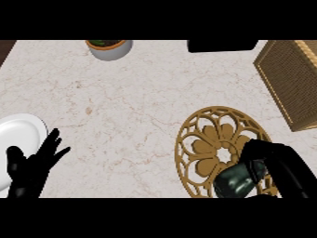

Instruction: Pick the eggplant from the placemat and place it in the basket

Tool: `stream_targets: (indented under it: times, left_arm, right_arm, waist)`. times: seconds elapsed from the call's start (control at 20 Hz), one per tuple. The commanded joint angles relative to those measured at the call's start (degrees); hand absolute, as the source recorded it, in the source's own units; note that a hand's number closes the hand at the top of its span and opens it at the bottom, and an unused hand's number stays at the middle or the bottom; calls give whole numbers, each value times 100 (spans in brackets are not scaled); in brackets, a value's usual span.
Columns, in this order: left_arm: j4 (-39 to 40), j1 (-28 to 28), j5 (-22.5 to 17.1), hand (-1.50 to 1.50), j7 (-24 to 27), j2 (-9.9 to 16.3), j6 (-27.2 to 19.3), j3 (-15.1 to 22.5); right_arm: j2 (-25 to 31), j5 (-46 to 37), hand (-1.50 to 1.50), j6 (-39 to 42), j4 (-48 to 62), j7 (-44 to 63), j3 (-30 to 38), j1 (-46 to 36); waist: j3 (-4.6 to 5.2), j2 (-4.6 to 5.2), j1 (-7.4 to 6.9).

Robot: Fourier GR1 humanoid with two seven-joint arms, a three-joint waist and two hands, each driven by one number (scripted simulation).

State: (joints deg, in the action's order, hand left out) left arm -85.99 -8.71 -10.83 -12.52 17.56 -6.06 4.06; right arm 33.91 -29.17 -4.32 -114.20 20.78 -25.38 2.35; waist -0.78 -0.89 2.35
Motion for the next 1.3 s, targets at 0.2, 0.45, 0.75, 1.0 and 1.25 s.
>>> stream_targets:
  times: [0.2, 0.45, 0.75, 1.0, 1.25]
  left_arm:
    - [287, -280, 49, 0, -136, 10, 140, 113]
    - [161, -306, 110, 0, -192, 25, 112, 113]
    - [505, 162, 242, 0, -233, -24, 114, 120]
    - [426, 106, 136, 0, -261, -141, 175, 83]
    - [674, 118, 154, 0, -65, -70, 385, 15]
  right_arm:
    - [-8, 1871, 150, -210, -1876, 557, 2043, 51]
    - [648, 2851, 150, 191, -1792, 1448, 3736, -477]
    - [1412, 3966, 150, 635, -517, 1884, 4940, -1607]
    - [1999, 4161, 150, 1061, 317, 1973, 5204, -2064]
    - [2012, 3698, 150, 1221, 1625, 1203, 4748, -2421]
  waist:
    - [82, 51, 1]
    - [83, 68, -135]
    - [85, 99, -234]
    - [83, 96, -274]
    - [82, 122, -348]
